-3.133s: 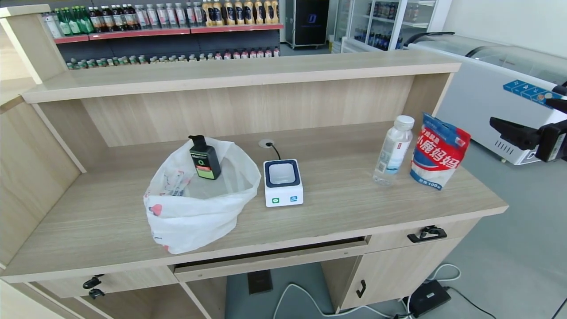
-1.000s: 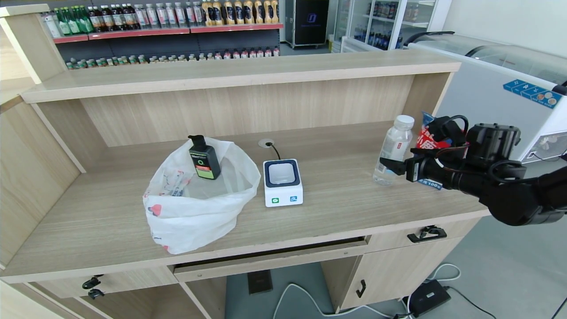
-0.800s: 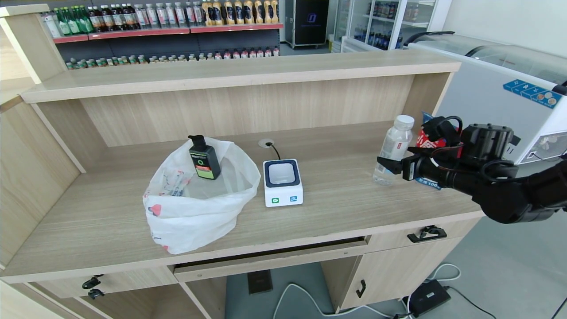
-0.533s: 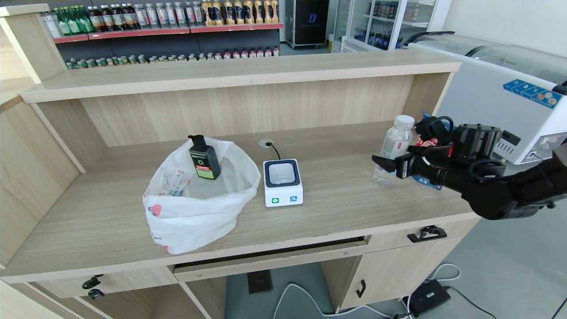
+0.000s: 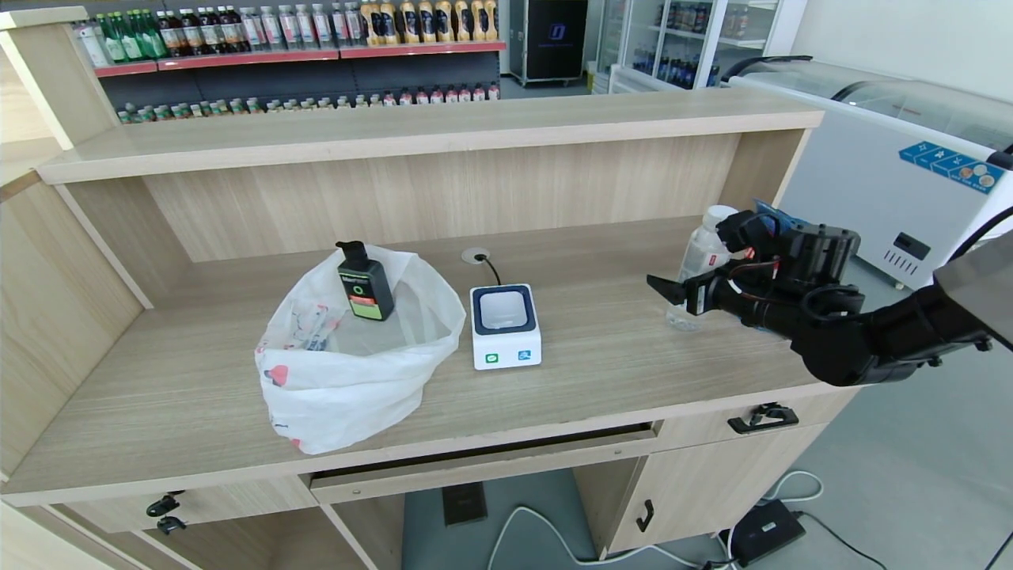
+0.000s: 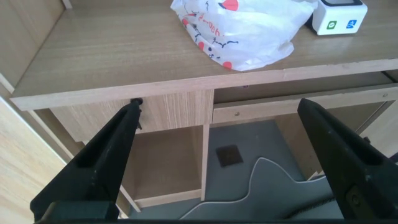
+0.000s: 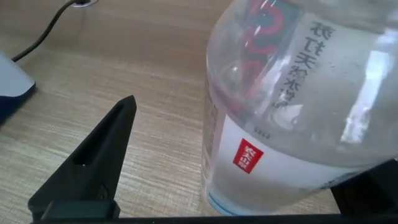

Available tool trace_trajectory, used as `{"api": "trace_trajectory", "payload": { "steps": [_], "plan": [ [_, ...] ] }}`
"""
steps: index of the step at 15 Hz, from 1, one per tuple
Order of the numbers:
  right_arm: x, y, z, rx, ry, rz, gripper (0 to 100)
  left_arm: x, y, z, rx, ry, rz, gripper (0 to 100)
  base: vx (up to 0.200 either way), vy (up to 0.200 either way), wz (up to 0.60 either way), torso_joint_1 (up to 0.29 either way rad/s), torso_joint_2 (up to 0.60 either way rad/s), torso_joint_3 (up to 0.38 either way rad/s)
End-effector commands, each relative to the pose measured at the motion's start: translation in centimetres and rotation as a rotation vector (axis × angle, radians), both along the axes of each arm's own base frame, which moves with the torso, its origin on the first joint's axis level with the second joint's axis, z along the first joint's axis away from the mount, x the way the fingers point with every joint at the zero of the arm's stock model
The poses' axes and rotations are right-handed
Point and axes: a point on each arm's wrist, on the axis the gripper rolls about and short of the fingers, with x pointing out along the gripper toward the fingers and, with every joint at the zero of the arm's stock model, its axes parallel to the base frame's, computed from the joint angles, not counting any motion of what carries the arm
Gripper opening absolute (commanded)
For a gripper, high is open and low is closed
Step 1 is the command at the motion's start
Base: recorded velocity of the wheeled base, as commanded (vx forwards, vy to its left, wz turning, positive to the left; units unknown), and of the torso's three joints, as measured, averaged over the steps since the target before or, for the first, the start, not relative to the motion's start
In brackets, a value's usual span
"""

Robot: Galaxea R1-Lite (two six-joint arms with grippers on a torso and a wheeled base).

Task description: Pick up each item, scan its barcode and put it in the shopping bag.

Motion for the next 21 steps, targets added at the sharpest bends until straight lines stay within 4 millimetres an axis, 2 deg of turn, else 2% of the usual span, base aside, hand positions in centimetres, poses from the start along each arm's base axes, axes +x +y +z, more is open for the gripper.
{"api": "trace_trajectory", "payload": {
  "steps": [1, 2, 7, 9, 12, 13, 14, 15, 16, 18, 21],
  "plan": [
    [0.3, 0.1, -0.6, -0.002, 0.01, 0.003, 100, 0.0, 0.0, 0.0, 0.0, 0.001, 0.0, 100, 0.0, 0.0, 0.0, 0.0, 0.0, 0.0],
    [0.3, 0.1, -0.7, -0.003, 0.011, 0.002, 0, 0.0, 0.0, 0.0, 0.0, 0.001, 0.0, 100, 0.0, 0.0, 0.0, 0.0, 0.0, 0.0],
    [0.0, 0.0, 0.3, 0.0, -0.021, -0.002, 0, 0.0, 0.0, 0.0, 0.0, -0.001, 0.0, 100, 0.0, 0.0, 0.0, 0.0, 0.0, 0.0],
    [-0.6, -0.1, 1.9, 0.011, -0.053, -0.002, 0, 0.0, 0.0, 0.0, 0.0, -0.001, 0.0, 100, 0.0, 0.0, 0.0, 0.0, 0.0, 0.0],
    [-2.6, 0.1, 5.6, 0.088, -0.094, 0.055, 0, 0.0, 0.0, 0.0, 0.0, -0.001, 0.0, 100, 0.0, 0.0, 0.0, 0.0, 0.0, 0.0],
    [-4.3, 0.5, 8.0, 0.124, -0.111, 0.118, 0, 0.0, 0.0, 0.0, 0.0, -0.001, 0.0, 100, 0.0, 0.0, 0.0, 0.0, 0.0, 0.0],
    [-4.9, 0.5, 9.0, 0.135, -0.117, 0.137, 0, 0.0, 0.0, 0.0, 0.0, -0.001, 0.0, 100, 0.0, 0.0, 0.0, 0.0, 0.0, 0.0],
    [-7.2, 1.0, 11.8, 0.201, -0.121, 0.226, 0, 0.0, 0.0, 0.0, 0.0, -0.001, 0.0, 100, 0.0, 0.0, 0.0, 0.0, 0.0, 0.0],
    [-8.5, 1.2, 13.2, 0.239, -0.117, 0.285, 0, 0.0, 0.0, 0.0, 0.0, 0.001, 0.0, 100, 0.0, 0.0, 0.0, 0.0, 0.0, 0.0],
    [-10.4, 1.3, 14.7, 0.269, -0.095, 0.427, 0, 0.0, 0.0, 0.0, 0.0, -0.001, 0.0, 100, 0.0, 0.0, 0.0, 0.0, 0.0, 0.0],
    [-12.6, 1.3, 15.5, 0.28, -0.067, 0.603, 0, 0.0, 0.0, 0.0, 0.0, 0.001, 0.0, 100, 0.0, 0.0, 0.0, 0.0, 0.0, 0.0]
  ]
}}
